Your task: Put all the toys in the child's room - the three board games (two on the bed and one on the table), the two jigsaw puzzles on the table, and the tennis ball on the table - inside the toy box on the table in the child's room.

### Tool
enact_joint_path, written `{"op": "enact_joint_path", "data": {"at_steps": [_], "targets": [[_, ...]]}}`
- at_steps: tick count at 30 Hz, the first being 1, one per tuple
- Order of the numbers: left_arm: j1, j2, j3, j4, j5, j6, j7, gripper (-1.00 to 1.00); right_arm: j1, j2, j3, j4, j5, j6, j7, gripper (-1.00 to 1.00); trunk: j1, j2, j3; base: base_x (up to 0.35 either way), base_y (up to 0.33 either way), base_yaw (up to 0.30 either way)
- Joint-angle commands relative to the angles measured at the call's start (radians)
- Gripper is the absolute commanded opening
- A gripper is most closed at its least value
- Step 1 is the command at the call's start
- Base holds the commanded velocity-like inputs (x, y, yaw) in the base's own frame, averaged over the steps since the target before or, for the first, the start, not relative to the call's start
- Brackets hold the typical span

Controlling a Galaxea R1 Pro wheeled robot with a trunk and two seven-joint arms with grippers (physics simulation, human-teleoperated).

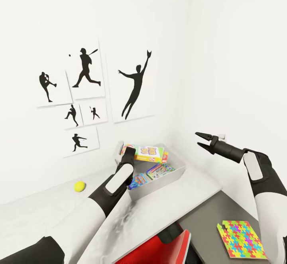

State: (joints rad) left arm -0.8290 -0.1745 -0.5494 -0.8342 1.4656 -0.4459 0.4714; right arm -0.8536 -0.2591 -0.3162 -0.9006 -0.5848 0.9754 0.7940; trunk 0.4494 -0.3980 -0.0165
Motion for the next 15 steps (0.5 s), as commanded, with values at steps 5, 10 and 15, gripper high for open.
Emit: {"op": "enact_joint_path", "data": {"at_steps": [5, 10, 15], "targets": [[-0.029, 0.000, -0.003, -0.016, 0.004, -0.003, 0.004, -1.00, -0.001, 0.002, -0.002, -0.007, 0.002, 0.021, -0.002, 1.00, 0.001, -0.002, -0.010, 0.000, 0.000, 0.000], [-0.046, 0.000, -0.003, -0.031, 0.003, -0.002, 0.004, -1.00, -0.001, 0.000, -0.003, -0.014, 0.002, 0.028, -0.002, 1.00, 0.001, -0.002, -0.018, 0.000, 0.000, 0.000], [-0.048, 0.000, -0.005, -0.069, 0.004, -0.005, 0.004, -1.00, -0.001, -0.001, -0.003, -0.016, 0.003, 0.030, -0.002, 1.00, 0.001, -0.002, -0.026, 0.000, 0.000, 0.000]]}}
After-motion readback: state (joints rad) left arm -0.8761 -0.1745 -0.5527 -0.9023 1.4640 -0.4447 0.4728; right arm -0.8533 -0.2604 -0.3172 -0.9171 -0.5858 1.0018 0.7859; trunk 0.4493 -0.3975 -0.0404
